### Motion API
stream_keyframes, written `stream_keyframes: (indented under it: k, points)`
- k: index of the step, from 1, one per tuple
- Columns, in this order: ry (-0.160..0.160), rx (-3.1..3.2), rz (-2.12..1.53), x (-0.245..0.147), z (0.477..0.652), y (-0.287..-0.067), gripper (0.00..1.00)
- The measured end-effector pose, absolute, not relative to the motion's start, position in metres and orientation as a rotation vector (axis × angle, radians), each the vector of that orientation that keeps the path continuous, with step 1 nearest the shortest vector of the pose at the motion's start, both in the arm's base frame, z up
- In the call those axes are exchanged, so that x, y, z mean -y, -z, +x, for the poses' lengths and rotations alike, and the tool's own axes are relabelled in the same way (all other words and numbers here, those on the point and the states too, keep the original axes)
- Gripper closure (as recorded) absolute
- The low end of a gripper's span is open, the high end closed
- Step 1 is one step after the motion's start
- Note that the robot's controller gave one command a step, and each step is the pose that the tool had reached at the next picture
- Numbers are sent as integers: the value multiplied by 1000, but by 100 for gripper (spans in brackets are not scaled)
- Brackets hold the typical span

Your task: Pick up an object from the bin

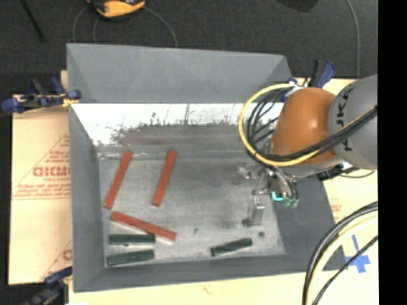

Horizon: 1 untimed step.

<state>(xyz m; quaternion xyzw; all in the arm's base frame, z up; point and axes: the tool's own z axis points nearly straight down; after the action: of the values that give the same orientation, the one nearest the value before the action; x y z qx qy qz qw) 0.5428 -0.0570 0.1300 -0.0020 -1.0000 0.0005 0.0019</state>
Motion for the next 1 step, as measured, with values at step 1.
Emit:
stream_keyframes:
  k: [1]
  points:
    - [-3,3145,-3,57,545,-134,0]
